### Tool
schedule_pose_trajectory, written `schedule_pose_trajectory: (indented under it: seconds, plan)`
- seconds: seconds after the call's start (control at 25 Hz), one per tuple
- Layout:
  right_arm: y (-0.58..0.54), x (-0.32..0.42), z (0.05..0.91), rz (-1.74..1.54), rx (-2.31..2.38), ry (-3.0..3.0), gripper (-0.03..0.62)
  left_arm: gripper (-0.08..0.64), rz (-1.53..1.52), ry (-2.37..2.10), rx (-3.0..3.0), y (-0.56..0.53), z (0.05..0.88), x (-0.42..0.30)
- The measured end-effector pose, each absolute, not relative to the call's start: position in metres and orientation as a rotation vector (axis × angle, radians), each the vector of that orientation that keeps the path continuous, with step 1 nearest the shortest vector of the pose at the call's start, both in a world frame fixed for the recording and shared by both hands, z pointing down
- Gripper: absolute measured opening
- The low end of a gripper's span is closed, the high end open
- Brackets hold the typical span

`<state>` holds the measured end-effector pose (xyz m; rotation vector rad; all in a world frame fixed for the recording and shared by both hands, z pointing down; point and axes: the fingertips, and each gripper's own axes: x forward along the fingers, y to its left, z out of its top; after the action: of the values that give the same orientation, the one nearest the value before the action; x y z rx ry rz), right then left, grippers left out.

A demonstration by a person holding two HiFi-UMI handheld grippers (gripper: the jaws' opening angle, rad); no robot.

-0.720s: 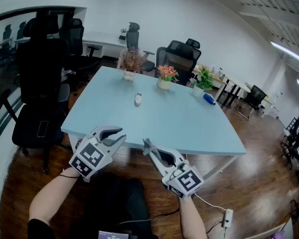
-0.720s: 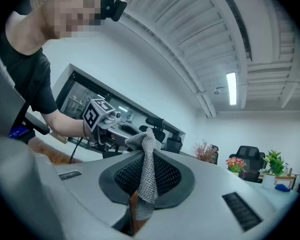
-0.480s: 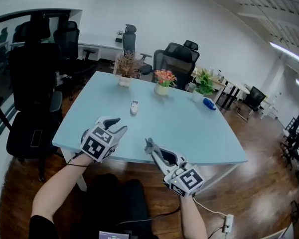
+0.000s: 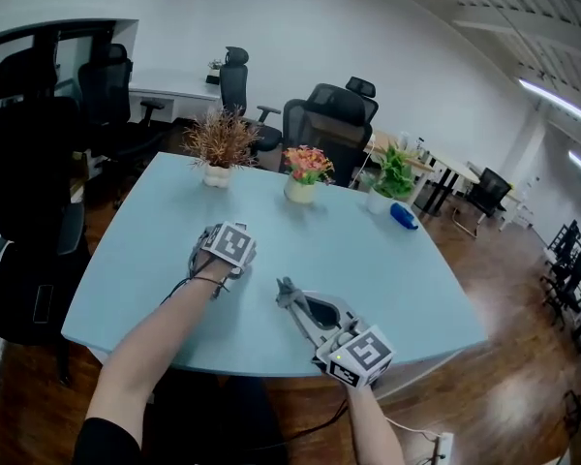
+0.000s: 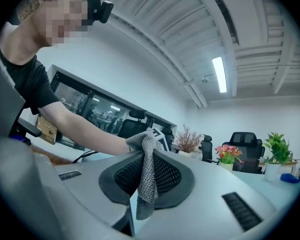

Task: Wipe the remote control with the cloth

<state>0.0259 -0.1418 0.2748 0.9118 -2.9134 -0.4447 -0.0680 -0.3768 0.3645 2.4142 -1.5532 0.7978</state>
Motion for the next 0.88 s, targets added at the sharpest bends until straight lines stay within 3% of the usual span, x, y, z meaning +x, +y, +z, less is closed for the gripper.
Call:
schedule_pose_trajectory:
  seconds: [0.16, 0.2, 0.28, 0.52, 0.72, 0.88]
  plan:
    - [-0.19, 0.03, 0.287, -0.415, 0.89, -2.908, 0.026, 0.405, 0.857, -1.547, 2.335, -0.43, 0.391, -0.079]
    - [-0.2, 0.032, 0.288, -0.417, 0.887, -2.905, 0.026, 0.37, 0.898, -1.524, 2.338, -0.431, 0.393, -0.082]
    - [-0.216, 0.034, 0.29, -0.399, 0.887, -2.901, 0.026, 0.21, 0.982, -1.464, 2.381, -0.428, 0.397, -0.084]
    - [-0.261, 0.019, 0.289, -0.25, 0.863, -2.9, 0.026, 0.195, 0.874, -1.262, 2.648, -0.39, 0.389, -0.07]
    - [-0.306, -0.027, 0.287, -0.229, 0.866, -2.843, 0.026, 0.195, 0.888, -1.521, 2.903, -0.351, 0.353, -0.084]
    - [-0.313, -0.097, 0.282, -0.432, 0.713, -2.799, 0.026, 0.195, 0.887, -1.696, 3.01, -0.34, 0.336, -0.087]
